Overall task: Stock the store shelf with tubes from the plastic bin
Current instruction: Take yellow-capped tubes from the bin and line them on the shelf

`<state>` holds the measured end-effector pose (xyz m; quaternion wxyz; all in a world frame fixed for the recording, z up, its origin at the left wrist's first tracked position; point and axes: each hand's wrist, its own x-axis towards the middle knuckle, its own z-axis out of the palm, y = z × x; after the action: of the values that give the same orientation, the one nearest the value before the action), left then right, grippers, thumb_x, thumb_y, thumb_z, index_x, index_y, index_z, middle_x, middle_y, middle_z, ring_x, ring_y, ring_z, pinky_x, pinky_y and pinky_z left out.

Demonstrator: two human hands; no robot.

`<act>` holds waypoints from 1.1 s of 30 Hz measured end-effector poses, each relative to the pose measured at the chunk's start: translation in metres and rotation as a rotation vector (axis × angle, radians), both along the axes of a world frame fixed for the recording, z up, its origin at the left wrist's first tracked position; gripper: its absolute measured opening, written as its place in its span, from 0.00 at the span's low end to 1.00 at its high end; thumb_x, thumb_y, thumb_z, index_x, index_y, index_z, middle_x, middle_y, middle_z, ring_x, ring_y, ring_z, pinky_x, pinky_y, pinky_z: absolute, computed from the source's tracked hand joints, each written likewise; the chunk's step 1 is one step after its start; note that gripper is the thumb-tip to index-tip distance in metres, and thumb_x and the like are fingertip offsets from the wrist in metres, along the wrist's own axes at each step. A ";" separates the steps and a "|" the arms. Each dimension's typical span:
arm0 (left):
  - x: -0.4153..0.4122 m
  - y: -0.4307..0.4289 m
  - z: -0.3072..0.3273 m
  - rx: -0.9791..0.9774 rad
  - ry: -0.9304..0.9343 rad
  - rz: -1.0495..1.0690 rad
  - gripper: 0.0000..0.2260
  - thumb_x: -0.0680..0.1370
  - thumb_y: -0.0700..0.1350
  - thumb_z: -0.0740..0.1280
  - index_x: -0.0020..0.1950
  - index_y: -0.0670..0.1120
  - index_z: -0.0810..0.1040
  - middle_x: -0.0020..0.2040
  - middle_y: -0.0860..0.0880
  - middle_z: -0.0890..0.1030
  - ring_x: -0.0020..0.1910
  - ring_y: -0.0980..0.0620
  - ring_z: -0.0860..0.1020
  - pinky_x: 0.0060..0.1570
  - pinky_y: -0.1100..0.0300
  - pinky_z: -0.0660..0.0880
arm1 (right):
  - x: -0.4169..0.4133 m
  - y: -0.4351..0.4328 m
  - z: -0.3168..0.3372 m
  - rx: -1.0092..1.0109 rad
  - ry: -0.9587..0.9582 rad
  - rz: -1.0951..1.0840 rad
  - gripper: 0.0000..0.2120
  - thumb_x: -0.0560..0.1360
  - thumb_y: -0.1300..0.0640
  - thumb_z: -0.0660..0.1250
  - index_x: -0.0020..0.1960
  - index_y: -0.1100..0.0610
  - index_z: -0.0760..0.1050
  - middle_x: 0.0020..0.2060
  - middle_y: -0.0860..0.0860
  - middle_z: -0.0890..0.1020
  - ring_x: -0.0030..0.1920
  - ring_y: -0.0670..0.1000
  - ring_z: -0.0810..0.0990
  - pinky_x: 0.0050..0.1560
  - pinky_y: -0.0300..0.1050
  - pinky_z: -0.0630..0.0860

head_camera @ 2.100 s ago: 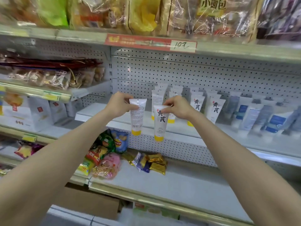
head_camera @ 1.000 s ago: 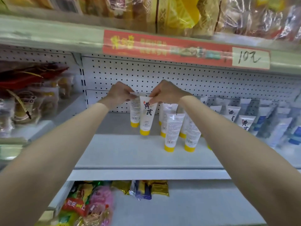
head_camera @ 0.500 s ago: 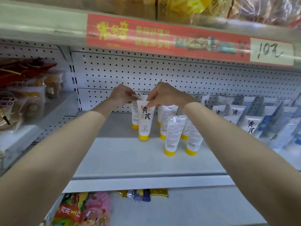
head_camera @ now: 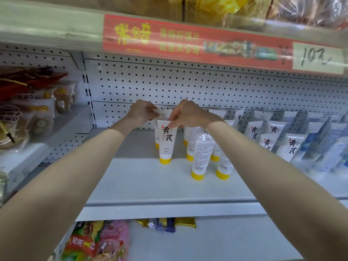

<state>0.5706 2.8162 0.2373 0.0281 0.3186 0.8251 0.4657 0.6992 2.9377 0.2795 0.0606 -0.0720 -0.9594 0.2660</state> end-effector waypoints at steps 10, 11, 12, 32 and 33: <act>0.020 -0.010 0.022 -0.125 0.060 -0.017 0.21 0.74 0.48 0.70 0.65 0.46 0.73 0.57 0.45 0.77 0.50 0.49 0.76 0.46 0.58 0.71 | 0.022 0.006 0.017 -0.051 0.036 -0.020 0.09 0.70 0.58 0.72 0.50 0.59 0.80 0.42 0.54 0.83 0.41 0.49 0.82 0.39 0.36 0.74; 0.023 -0.011 0.025 -0.139 0.069 -0.021 0.21 0.74 0.49 0.70 0.65 0.47 0.73 0.58 0.45 0.77 0.51 0.49 0.76 0.45 0.59 0.70 | 0.026 0.007 0.020 -0.052 0.038 -0.024 0.09 0.70 0.58 0.72 0.49 0.58 0.80 0.44 0.56 0.84 0.44 0.51 0.83 0.40 0.37 0.75; 0.027 -0.013 0.029 -0.149 0.074 -0.017 0.22 0.73 0.50 0.71 0.65 0.48 0.73 0.59 0.45 0.77 0.52 0.49 0.75 0.45 0.59 0.70 | 0.030 0.009 0.023 -0.053 0.042 -0.027 0.08 0.70 0.57 0.72 0.48 0.58 0.80 0.45 0.56 0.84 0.45 0.52 0.83 0.40 0.38 0.75; 0.242 -0.025 0.070 -0.182 0.117 -0.062 0.24 0.71 0.51 0.72 0.64 0.46 0.73 0.55 0.44 0.79 0.54 0.46 0.78 0.57 0.51 0.75 | 0.214 0.044 0.042 0.007 0.125 0.047 0.08 0.71 0.57 0.72 0.48 0.59 0.80 0.42 0.55 0.83 0.42 0.53 0.81 0.53 0.53 0.79; 0.255 -0.023 0.064 -0.189 0.110 -0.060 0.24 0.71 0.51 0.73 0.64 0.46 0.73 0.55 0.44 0.79 0.54 0.47 0.79 0.57 0.52 0.75 | 0.226 0.047 0.036 -0.009 0.120 0.052 0.07 0.71 0.57 0.72 0.47 0.58 0.80 0.40 0.55 0.83 0.41 0.53 0.80 0.53 0.54 0.78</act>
<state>0.8260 2.7931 0.3014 0.0268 0.3641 0.8557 0.3668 0.9255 2.9851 0.3155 0.1106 -0.0312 -0.9544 0.2756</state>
